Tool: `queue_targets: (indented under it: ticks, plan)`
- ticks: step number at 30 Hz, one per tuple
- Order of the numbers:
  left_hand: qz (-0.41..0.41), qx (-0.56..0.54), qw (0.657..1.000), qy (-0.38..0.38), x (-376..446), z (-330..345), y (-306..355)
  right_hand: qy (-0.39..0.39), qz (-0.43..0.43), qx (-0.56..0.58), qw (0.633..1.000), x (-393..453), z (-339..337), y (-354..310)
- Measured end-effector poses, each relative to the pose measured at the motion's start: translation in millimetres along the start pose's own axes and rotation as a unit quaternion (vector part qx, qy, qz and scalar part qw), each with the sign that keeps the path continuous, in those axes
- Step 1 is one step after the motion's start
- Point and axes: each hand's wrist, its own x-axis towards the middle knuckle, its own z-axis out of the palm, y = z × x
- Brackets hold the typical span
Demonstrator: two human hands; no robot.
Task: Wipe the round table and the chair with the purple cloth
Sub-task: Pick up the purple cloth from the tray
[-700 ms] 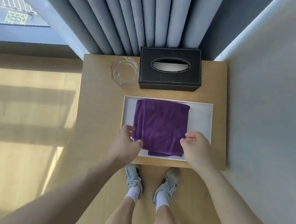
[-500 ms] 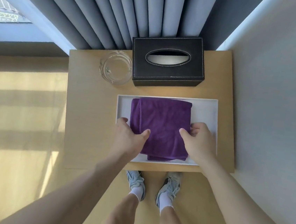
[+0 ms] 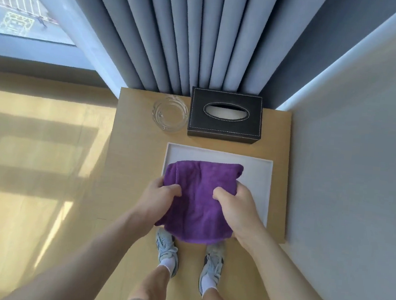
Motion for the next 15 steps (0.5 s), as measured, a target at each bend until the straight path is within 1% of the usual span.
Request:
queue_targets:
  ticks: [7, 12, 15]
  plan:
    - [0.047, -0.080, 0.993, 0.072, -144.7, -59.7, 16.7, -0.042, -0.099, 0.034, 0.994, -129.6, 19.8, -78.6]
    - [0.099, -0.126, 0.981, 0.110, -237.9, -89.3, 15.4, -0.131, -0.180, 0.050, 0.974, -210.9, 46.4, -122.4]
    - [0.126, -0.122, 0.970, 0.169, -277.7, -108.7, 4.9, -0.175, -0.234, 0.019, 0.956, -247.8, 69.5, -142.7]
